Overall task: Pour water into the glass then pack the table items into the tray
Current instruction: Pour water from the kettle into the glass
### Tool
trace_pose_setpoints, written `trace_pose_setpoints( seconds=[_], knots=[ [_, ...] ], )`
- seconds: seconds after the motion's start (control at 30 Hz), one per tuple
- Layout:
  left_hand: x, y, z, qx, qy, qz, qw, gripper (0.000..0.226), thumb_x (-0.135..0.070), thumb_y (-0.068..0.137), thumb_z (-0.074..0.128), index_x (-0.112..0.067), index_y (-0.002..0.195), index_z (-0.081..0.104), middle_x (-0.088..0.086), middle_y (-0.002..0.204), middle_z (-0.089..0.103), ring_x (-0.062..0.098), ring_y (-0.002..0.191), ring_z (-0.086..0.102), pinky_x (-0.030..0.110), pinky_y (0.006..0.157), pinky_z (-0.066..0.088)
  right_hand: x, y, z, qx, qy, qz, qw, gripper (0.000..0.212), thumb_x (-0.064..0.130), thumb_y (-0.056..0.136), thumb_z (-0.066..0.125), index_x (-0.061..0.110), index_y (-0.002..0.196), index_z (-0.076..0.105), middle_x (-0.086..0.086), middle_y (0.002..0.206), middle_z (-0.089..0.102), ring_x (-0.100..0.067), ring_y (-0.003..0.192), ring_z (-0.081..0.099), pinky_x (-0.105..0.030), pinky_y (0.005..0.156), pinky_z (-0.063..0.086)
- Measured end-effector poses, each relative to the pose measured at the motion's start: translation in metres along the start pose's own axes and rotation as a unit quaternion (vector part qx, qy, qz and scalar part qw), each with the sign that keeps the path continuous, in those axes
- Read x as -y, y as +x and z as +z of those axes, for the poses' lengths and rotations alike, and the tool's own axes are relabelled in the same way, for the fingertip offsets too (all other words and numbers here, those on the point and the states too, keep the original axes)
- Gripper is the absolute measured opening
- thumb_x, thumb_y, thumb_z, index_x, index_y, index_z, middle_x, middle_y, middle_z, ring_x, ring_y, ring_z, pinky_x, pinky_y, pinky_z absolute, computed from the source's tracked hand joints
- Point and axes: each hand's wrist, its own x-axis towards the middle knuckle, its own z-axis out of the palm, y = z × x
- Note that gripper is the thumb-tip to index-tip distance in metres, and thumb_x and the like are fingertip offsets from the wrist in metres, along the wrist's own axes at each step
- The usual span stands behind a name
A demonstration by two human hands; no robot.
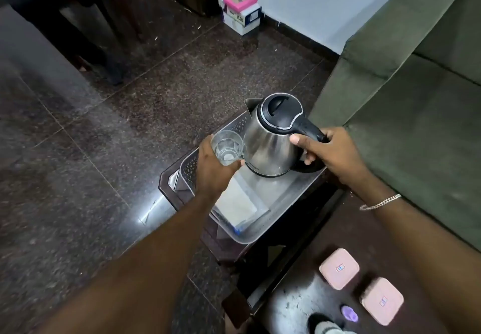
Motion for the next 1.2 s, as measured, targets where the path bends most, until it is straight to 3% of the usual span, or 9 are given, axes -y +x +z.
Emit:
trace_pose_setpoints(
  seconds=[0.13, 0.33, 0.47, 0.6, 0.67, 0.77, 0.9, 1.03, 1.2],
  knots=[
    [0.002, 0.003, 0.002, -0.026, 0.016, -0.001, 1.0, 0.081, -0.029, 0.065, 0.096, -0.013, 0.131, 0.052, 0.001, 0.125, 0.058, 0.023, 0.113, 0.06, 0.038, 0.098, 0.051, 0.002, -0.003, 0.009, -0.045, 0.023, -0.007, 0.999, 0.07, 0.069, 0.076, 0.079, 0.011, 0.048, 0.05, -0.001, 0.04, 0.051, -0.014, 0.038, 0.046, -0.026, 0.047, 0.038],
    [0.002, 0.006, -0.001, -0.033, 0.011, 0.012, 0.999, 0.078, -0.033, 0.063, 0.095, -0.018, 0.127, 0.054, 0.0, 0.119, 0.063, 0.019, 0.104, 0.063, 0.028, 0.089, 0.051, 0.008, -0.005, 0.018, -0.112, 0.015, -0.01, 0.994, 0.077, 0.068, 0.073, 0.082, 0.008, 0.048, 0.04, -0.005, 0.041, 0.043, -0.015, 0.042, 0.04, -0.044, 0.046, 0.032],
    [-0.006, 0.003, -0.01, -0.026, 0.028, 0.035, 0.999, 0.075, -0.039, 0.061, 0.094, -0.025, 0.121, 0.052, -0.005, 0.113, 0.062, 0.013, 0.096, 0.061, 0.009, 0.075, 0.042, 0.016, -0.013, 0.011, -0.11, 0.012, -0.026, 0.994, 0.072, 0.064, 0.075, 0.083, 0.015, 0.048, 0.038, 0.001, 0.041, 0.042, -0.015, 0.041, 0.039, -0.04, 0.046, 0.03],
    [-0.021, -0.009, -0.018, -0.025, 0.037, 0.061, 0.997, 0.072, -0.039, 0.063, 0.094, -0.028, 0.12, 0.051, -0.005, 0.113, 0.059, 0.014, 0.096, 0.059, 0.024, 0.079, 0.045, 0.028, -0.029, -0.007, -0.114, -0.009, -0.058, 0.992, 0.076, 0.058, 0.078, 0.082, 0.001, 0.054, 0.039, -0.019, 0.046, 0.038, -0.009, 0.04, 0.039, -0.028, 0.044, 0.029],
    [-0.033, -0.017, -0.022, -0.022, 0.044, 0.071, 0.996, 0.074, -0.037, 0.065, 0.094, -0.021, 0.124, 0.052, -0.002, 0.116, 0.06, 0.018, 0.1, 0.061, 0.03, 0.083, 0.049, 0.038, -0.039, -0.021, -0.115, -0.014, -0.072, 0.991, 0.074, 0.055, 0.08, 0.082, -0.001, 0.054, 0.041, -0.015, 0.046, 0.04, -0.008, 0.041, 0.04, -0.026, 0.044, 0.029],
    [-0.053, -0.031, -0.025, -0.006, 0.052, 0.083, 0.995, 0.079, -0.037, 0.066, 0.094, -0.015, 0.13, 0.052, 0.001, 0.122, 0.062, 0.023, 0.107, 0.063, 0.036, 0.091, 0.053, 0.054, -0.058, -0.046, -0.124, -0.021, -0.085, 0.988, 0.069, 0.056, 0.081, 0.083, 0.005, 0.053, 0.044, -0.003, 0.044, 0.046, -0.012, 0.041, 0.042, -0.031, 0.044, 0.03],
    [-0.085, -0.06, -0.019, 0.019, 0.037, 0.089, 0.995, 0.076, -0.039, 0.066, 0.094, -0.021, 0.126, 0.052, 0.0, 0.119, 0.063, 0.023, 0.106, 0.063, 0.041, 0.091, 0.054, 0.075, -0.092, -0.088, -0.143, -0.016, -0.093, 0.985, 0.077, 0.062, 0.077, 0.083, 0.001, 0.056, 0.041, -0.021, 0.049, 0.039, -0.016, 0.045, 0.04, -0.045, 0.041, 0.032],
    [-0.114, -0.094, 0.003, 0.045, 0.033, 0.099, 0.994, 0.081, -0.044, 0.066, 0.093, -0.023, 0.132, 0.05, -0.003, 0.125, 0.061, 0.02, 0.111, 0.062, 0.037, 0.091, 0.052, 0.089, -0.136, -0.139, -0.156, -0.036, -0.091, 0.983, 0.07, 0.06, 0.078, 0.082, 0.007, 0.054, 0.043, 0.002, 0.046, 0.04, -0.017, 0.048, 0.041, -0.055, 0.042, 0.036],
    [-0.142, -0.146, 0.047, 0.099, 0.035, 0.123, 0.987, 0.087, -0.047, 0.065, 0.086, -0.026, 0.139, 0.045, -0.006, 0.133, 0.059, 0.02, 0.118, 0.062, 0.042, 0.098, 0.053, 0.089, -0.205, -0.198, -0.177, -0.05, -0.079, 0.98, 0.06, 0.052, 0.08, 0.083, 0.011, 0.054, 0.047, 0.004, 0.047, 0.042, -0.017, 0.046, 0.043, -0.044, 0.043, 0.036]
  ],
)
